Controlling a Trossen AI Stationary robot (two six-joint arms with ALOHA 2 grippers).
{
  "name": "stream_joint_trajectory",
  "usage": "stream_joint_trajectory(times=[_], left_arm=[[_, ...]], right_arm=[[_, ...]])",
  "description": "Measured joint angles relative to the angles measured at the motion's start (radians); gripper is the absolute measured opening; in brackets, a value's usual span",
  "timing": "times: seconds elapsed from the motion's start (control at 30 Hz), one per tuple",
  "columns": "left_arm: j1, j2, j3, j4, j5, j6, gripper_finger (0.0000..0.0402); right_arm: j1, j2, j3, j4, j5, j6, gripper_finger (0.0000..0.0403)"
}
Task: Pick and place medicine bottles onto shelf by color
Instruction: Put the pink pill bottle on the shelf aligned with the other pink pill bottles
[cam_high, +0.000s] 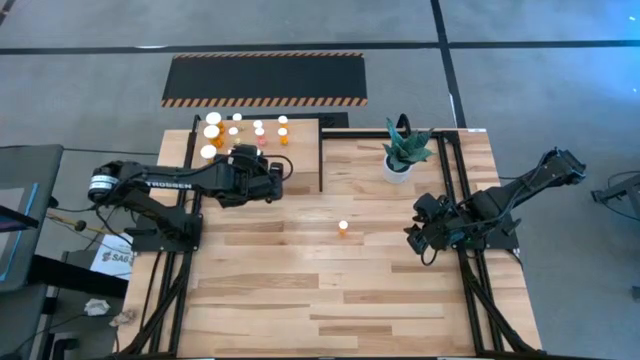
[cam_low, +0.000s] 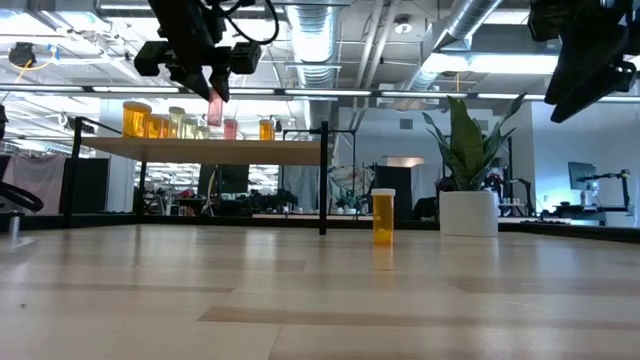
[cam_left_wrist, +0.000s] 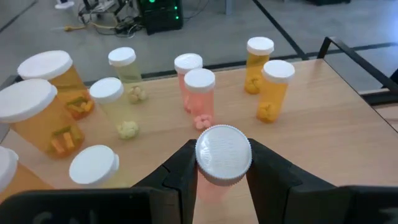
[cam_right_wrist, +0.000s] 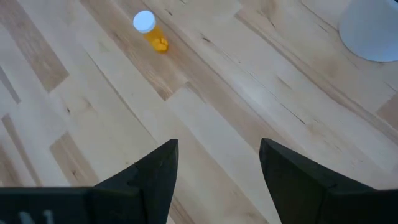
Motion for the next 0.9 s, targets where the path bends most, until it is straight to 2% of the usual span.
stream_joint_trajectory(times=[0.33,0.9], left_arm=[[-0.012,0.067,0.002,-0.004,-0.022,-0.033,0.01],[-0.005,0.083,0.0,-0.011,-0.049,-0.094,0.01]], right_arm=[[0.0,0.0,0.0,0.006,0.0,0.0,0.0249],[0.0,0.0,0.0,0.031,0.0,0.0,0.0249]])
